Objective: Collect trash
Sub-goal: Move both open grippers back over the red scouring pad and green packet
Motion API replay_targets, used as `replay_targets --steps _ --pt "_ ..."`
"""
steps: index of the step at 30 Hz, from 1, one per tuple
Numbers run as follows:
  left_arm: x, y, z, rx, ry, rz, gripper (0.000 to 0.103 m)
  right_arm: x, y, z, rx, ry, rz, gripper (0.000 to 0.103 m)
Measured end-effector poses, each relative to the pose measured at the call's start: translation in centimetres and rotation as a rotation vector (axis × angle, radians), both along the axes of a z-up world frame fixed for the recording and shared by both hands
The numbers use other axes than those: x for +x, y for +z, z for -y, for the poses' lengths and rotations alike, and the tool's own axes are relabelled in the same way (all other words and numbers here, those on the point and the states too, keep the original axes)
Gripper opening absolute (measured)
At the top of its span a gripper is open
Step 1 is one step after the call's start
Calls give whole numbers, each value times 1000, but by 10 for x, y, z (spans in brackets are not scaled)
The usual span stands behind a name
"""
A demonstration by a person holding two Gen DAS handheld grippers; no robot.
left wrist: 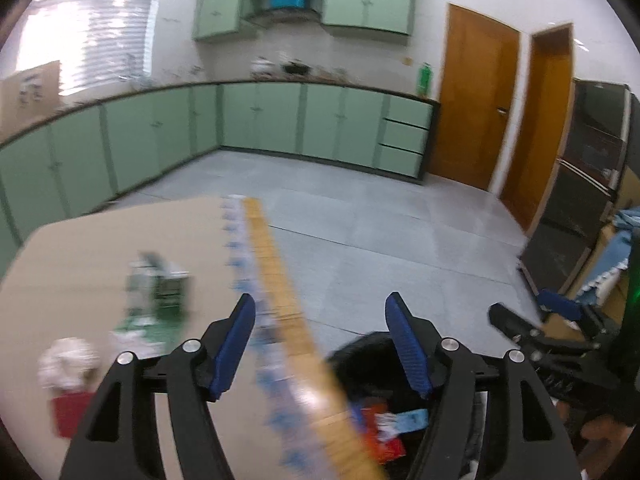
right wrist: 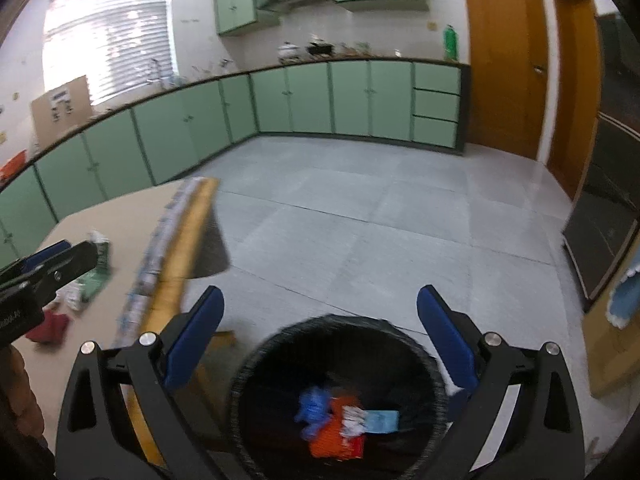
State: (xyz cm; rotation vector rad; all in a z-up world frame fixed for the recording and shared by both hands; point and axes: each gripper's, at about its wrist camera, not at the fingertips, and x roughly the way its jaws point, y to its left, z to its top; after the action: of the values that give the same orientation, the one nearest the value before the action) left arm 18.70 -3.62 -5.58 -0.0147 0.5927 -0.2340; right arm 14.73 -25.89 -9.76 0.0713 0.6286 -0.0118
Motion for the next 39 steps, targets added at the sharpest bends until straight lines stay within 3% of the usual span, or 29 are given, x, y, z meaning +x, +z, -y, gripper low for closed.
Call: replay_targets --steps 5,14,24,39 --pt "-27 0 -57 44 143 22 73 -2 10 -47 15 88 31 94" --pt "-56 -28 -128 70 272 -41 78 -10 6 -115 17 204 35 94" --pt "-53 -57 -143 47 320 -95 79 -9 -7 -146 24 246 12 94" --pt "-41 -67 -149 49 327 -122 78 1 -15 -148 27 250 -7 94"
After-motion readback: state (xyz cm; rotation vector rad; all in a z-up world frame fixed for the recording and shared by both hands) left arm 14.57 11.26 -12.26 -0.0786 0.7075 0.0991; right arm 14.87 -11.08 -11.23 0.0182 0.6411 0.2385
